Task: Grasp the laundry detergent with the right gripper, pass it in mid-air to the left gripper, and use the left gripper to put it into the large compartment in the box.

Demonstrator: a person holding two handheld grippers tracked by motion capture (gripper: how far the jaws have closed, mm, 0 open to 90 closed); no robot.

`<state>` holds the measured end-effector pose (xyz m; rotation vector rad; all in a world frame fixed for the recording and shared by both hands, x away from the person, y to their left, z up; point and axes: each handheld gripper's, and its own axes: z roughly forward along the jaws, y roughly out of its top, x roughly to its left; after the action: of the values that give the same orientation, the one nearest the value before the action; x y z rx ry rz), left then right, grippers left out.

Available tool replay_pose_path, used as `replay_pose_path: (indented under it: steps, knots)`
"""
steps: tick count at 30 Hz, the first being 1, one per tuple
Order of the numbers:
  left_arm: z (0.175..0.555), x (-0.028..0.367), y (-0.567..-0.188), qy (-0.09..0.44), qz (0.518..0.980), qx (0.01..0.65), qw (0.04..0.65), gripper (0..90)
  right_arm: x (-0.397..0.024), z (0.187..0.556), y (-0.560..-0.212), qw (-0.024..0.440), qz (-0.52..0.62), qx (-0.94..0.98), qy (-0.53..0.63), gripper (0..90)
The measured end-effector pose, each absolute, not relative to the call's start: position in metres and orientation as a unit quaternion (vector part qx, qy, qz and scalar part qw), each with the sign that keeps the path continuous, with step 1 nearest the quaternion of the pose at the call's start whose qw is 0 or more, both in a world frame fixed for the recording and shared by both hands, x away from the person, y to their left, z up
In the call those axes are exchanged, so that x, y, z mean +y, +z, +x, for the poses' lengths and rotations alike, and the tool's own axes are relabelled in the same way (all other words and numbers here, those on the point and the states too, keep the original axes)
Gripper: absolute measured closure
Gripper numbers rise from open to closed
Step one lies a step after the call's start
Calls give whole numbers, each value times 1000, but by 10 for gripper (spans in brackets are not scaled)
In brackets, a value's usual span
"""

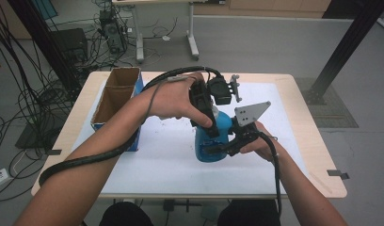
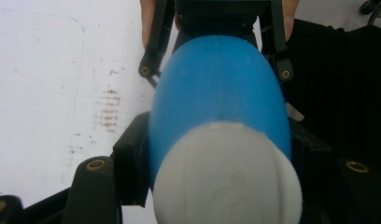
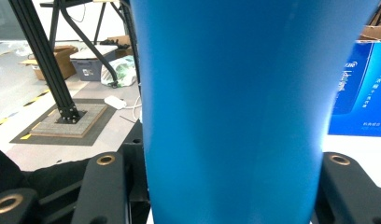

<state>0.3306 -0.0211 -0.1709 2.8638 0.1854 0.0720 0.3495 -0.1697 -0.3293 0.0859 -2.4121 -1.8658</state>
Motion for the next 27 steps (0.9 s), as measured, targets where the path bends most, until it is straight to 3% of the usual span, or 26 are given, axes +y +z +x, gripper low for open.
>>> replay_pose_path:
  steps: [27]
  knots:
    - [331,-20,-172,25,990,67,125,379,-167,350,-330,47,31,-793,-607,438]
